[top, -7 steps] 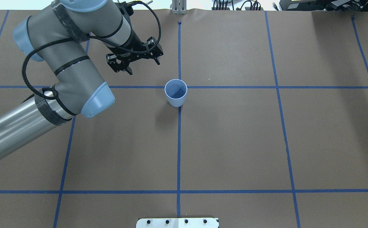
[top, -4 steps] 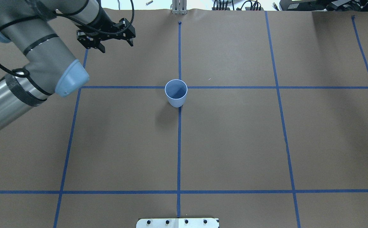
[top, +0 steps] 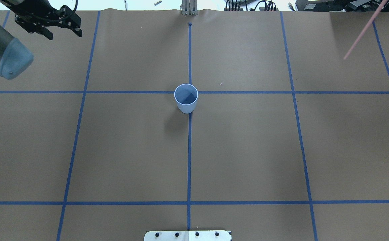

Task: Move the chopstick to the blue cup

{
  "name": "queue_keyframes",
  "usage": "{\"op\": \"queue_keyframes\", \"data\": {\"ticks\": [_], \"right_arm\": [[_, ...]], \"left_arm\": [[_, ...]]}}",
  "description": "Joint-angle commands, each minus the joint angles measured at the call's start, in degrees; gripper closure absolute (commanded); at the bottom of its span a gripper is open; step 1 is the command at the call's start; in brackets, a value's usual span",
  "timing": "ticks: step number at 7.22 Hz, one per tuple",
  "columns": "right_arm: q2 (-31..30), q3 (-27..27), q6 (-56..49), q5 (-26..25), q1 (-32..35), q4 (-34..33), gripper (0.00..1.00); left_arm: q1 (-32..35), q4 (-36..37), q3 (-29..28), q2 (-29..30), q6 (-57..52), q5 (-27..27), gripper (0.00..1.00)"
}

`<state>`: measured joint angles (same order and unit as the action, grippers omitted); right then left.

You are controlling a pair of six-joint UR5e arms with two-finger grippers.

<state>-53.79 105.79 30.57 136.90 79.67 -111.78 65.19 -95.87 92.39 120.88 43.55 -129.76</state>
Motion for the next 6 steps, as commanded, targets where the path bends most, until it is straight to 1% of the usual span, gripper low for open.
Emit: {"op": "queue_keyframes", "data": {"ticks": [1, 2, 3, 4, 5, 6], "right_arm": [[9.8, 0.6, 15.8, -5.3, -11.8, 0.1, 1.0], [13.0, 0.2, 21.2, -11.2, -18.8, 0.1, 1.0], [15.3, -0.2, 23.7, -15.7, -23.0, 0.1, 1.0], [16.9, -1.1, 23.7, -17.2, -24.4, 0.4, 1.0], [20.4, -5.6, 23.7, -18.5, -25.6, 1.0, 1.0], [21.9, -8.4, 23.8, -21.4, -28.7, 3.4, 1.0]], "left_arm": [[4.2, -0.6, 0.0, -5.3, -10.4, -2.3, 0.02], [5.5, -0.6, 0.0, -6.4, -11.3, -3.5, 0.02], [5.8, -0.7, -0.2, -6.9, -11.4, -3.5, 0.02], [6.0, -1.2, -0.3, -7.9, -12.6, -3.5, 0.02], [6.0, -1.3, -0.3, -8.6, -12.8, -3.5, 0.02], [6.0, -1.3, -0.5, -8.7, -12.8, -3.5, 0.02]]}}
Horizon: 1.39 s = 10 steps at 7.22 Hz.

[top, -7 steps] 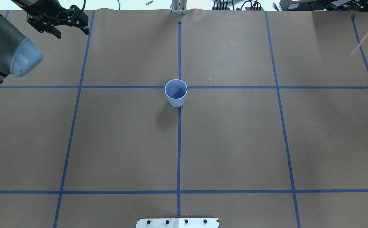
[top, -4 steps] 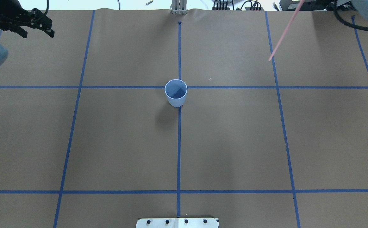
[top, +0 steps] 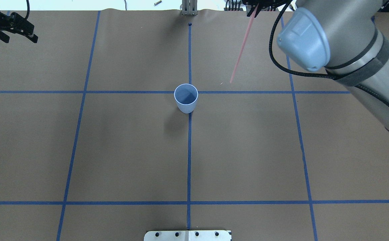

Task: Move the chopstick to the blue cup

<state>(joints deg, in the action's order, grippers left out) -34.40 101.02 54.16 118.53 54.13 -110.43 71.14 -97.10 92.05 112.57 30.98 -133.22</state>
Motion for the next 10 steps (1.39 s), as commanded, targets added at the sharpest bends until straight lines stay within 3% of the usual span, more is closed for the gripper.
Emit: {"op": "queue_keyframes", "data": {"ticks": [1, 3, 5, 10], "right_arm": [[2.5, -5.3, 1.4, -5.6, -6.0, 4.9, 1.0], [2.8, -7.3, 3.1, -9.7, -9.0, 7.5, 1.0], [3.8, -13.3, 3.2, -9.8, -9.1, 13.9, 1.0], [3.5, -14.4, 3.1, -9.9, -12.6, 14.5, 1.0]], "left_arm": [[0.1, -0.1, -0.6, -0.4, -0.3, 0.1, 0.02], [0.9, -0.1, -2.8, -0.4, -3.2, 0.1, 0.02], [0.9, -0.1, -2.8, -0.4, -3.2, 0.0, 0.02], [0.9, -0.1, -3.0, -0.5, -3.4, 0.0, 0.02]]}}
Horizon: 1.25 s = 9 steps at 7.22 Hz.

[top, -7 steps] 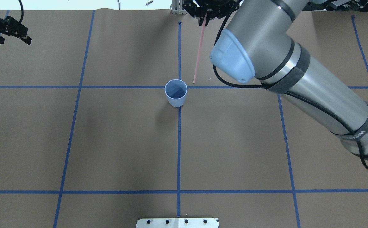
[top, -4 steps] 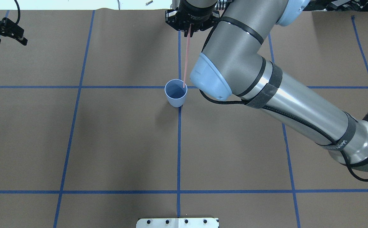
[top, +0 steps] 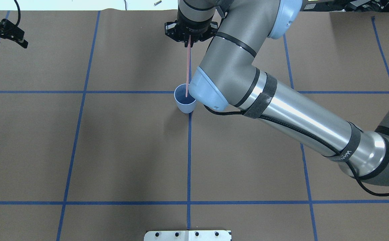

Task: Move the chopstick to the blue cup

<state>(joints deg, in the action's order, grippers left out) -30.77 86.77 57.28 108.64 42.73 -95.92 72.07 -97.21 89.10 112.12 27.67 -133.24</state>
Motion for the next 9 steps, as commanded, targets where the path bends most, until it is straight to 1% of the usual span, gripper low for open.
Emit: {"op": "queue_keyframes", "data": {"ticks": [1, 3, 5, 6, 7, 8, 9], "right_arm": [[-0.5, -0.2, -0.2, 0.0, -1.7, 0.0, 1.0], [-0.5, -1.5, -0.9, -0.8, -1.7, 0.1, 1.0], [-0.9, -1.5, -0.9, -0.9, -2.1, 0.8, 1.0], [-4.2, -1.5, -0.9, -0.8, -2.6, 7.3, 0.95], [-6.7, -1.6, -0.8, -0.9, -3.0, 12.3, 0.66], [-6.2, -1.6, -0.4, -0.8, -2.9, 12.1, 0.01], [-5.5, -1.5, -0.1, -0.3, -2.5, 12.0, 0.0]], "left_arm": [[-0.1, 0.0, 0.0, -0.5, -0.1, 0.0, 0.02], [-0.1, 0.0, 0.0, -0.6, 0.0, 0.0, 0.02], [-0.1, 0.0, 0.0, -0.6, 0.0, 0.0, 0.02], [-0.1, 0.0, 0.0, -0.6, 0.0, 0.0, 0.02], [-0.1, 0.0, 0.0, -0.6, 0.0, 0.0, 0.02], [-0.1, 0.0, 0.0, -0.6, 0.0, 0.0, 0.02], [-0.1, 0.0, 0.0, -0.6, 0.0, 0.0, 0.02]]}}
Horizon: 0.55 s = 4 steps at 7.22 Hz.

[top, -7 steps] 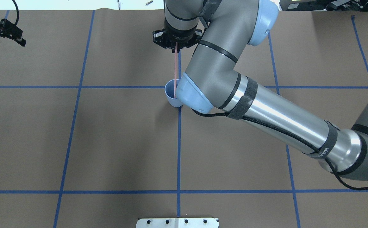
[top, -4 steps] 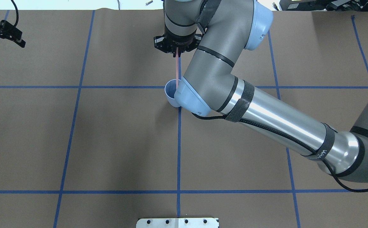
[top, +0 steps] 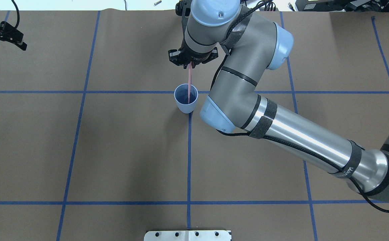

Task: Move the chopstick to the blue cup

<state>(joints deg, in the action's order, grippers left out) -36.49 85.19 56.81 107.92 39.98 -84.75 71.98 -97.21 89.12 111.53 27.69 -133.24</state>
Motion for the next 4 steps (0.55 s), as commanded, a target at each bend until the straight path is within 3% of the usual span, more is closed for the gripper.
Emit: {"op": "queue_keyframes", "data": {"ticks": [1, 4], "right_arm": [[0.5, 0.1, 0.4, 2.3, 1.6, 0.7, 0.0], [1.5, 3.3, -0.2, 11.0, 9.2, -5.0, 0.0]], "left_arm": [[-0.1, 0.0, 0.0, 0.0, 0.0, 0.0, 0.02], [0.0, 0.0, 0.1, 0.0, 0.0, 0.0, 0.02]]}}
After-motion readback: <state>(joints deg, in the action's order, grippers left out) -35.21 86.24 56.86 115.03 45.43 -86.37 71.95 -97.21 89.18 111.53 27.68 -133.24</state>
